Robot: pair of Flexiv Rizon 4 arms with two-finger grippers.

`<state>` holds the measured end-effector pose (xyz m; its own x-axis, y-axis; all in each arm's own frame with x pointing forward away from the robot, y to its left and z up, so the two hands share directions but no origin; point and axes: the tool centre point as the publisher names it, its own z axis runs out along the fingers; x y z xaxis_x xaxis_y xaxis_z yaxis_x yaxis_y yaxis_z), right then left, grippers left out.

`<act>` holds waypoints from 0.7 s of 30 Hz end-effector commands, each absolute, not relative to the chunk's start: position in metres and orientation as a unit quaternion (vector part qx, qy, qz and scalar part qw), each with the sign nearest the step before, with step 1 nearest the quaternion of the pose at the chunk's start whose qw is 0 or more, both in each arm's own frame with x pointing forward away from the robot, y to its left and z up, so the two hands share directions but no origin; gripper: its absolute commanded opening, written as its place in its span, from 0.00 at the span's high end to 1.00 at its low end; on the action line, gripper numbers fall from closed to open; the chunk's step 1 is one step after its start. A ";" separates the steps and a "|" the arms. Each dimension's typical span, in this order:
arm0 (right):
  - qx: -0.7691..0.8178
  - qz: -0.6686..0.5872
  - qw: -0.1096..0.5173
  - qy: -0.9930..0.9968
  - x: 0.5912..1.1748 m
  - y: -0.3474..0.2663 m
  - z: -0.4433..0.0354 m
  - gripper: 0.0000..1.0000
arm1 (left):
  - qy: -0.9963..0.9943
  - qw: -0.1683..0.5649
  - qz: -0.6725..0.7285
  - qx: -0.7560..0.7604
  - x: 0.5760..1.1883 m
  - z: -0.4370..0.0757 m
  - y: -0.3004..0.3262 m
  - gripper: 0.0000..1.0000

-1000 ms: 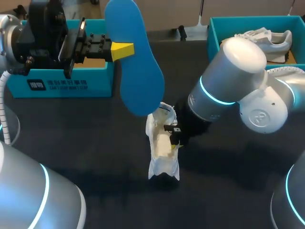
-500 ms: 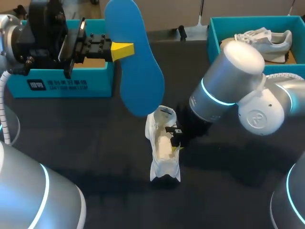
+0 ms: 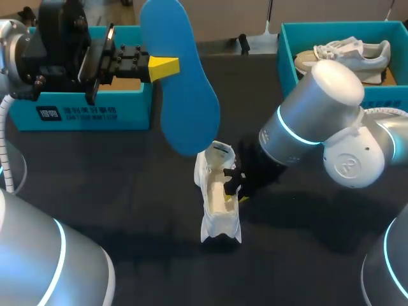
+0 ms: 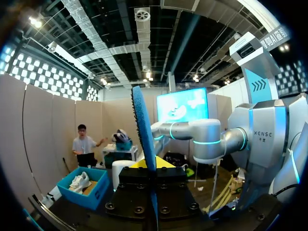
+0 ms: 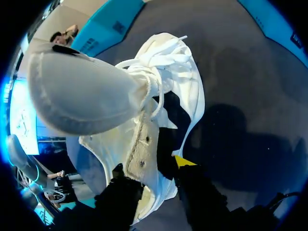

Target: Take the shoe out of the shoebox, open the shoe tongue, remove and reinsert the insole, then place the shoe into the shoebox

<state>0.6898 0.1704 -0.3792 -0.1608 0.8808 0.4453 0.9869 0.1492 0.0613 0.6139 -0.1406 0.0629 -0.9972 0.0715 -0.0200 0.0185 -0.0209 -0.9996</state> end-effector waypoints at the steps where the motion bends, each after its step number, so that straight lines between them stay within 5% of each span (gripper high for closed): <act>1: -0.625 -0.193 0.156 -0.740 0.678 0.157 -0.356 0.00 | -0.699 0.018 0.714 -0.033 0.614 0.062 -0.141 1.00; 10: -0.590 -0.239 0.193 -0.747 0.677 0.136 -0.296 0.00 | -0.699 0.018 0.714 -0.033 0.614 0.062 -0.141 1.00; 21: -0.590 -0.239 0.193 -0.747 0.677 0.136 -0.296 0.00 | -0.699 0.018 0.714 -0.033 0.614 0.062 -0.141 1.00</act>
<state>0.6803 0.1394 -0.2986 -0.2310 0.7893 0.5689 0.9729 0.1940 0.1259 0.6138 -0.1406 0.0630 -0.9972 0.0715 -0.0200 0.0185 -0.0210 -0.9996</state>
